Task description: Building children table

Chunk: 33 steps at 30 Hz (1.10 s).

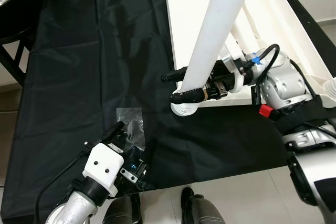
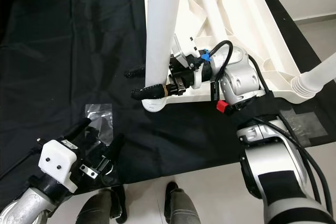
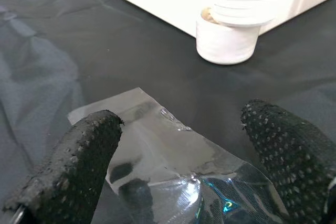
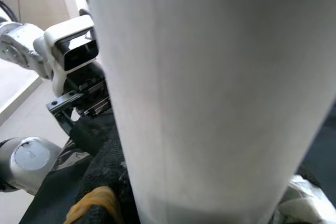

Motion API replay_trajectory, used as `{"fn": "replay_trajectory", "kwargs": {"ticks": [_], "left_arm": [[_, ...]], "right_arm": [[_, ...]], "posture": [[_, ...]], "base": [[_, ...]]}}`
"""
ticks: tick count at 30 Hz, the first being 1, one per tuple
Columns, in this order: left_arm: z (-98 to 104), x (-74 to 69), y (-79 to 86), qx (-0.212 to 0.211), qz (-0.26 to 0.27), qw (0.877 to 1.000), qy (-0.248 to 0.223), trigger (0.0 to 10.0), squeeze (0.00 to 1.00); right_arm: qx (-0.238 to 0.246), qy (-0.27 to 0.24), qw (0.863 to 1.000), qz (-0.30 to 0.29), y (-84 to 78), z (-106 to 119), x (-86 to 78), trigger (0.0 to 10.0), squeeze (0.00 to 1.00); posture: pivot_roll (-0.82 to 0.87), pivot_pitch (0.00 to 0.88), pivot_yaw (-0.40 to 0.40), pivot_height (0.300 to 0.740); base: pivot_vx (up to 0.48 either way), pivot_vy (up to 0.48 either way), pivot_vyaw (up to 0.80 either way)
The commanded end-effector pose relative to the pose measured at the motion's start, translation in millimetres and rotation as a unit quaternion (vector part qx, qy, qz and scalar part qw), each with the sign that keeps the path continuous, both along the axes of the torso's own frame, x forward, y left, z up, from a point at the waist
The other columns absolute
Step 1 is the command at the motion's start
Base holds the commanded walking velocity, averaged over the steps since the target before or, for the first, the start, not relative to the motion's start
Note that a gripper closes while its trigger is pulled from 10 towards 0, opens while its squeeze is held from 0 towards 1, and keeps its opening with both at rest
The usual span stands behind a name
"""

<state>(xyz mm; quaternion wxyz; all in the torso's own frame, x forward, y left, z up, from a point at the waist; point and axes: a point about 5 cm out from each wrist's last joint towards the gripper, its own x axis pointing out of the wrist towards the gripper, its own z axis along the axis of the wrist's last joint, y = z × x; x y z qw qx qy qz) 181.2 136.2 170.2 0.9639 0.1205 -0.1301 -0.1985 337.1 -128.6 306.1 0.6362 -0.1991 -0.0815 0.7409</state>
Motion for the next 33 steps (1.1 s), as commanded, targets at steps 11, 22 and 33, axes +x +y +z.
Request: {"fn": "replay_trajectory", "kwargs": {"ticks": [11, 22, 33], "left_arm": [[1, -4.6, -3.2, 0.012, 0.006, 1.0, -0.015, 10.0, 0.0], [2, -4.8, -5.4, 0.014, 0.008, 1.0, -0.019, 10.0, 0.0], [2, -5.7, -6.6, 0.014, 0.008, 1.0, -0.02, 10.0, 0.0]], "right_arm": [[-0.005, 0.01, 1.0, 0.002, -1.5, -2, 8.0, 10.0, 0.0], [-0.027, 0.002, 0.999, 0.044, 13.9, -4, 2.0, 10.0, 0.0], [-0.044, -0.006, 0.997, 0.059, 20.6, -5, 0.5, 10.0, 0.0]], "posture": [[0.03, 0.442, -0.04, 0.74], [0.02, 0.449, -0.046, 0.74], [0.02, 0.453, -0.05, 0.74]], "base": [[0.0, 0.0, 0.0], [0.0, 0.0, 0.0], [0.0, 0.0, 0.0]]}}
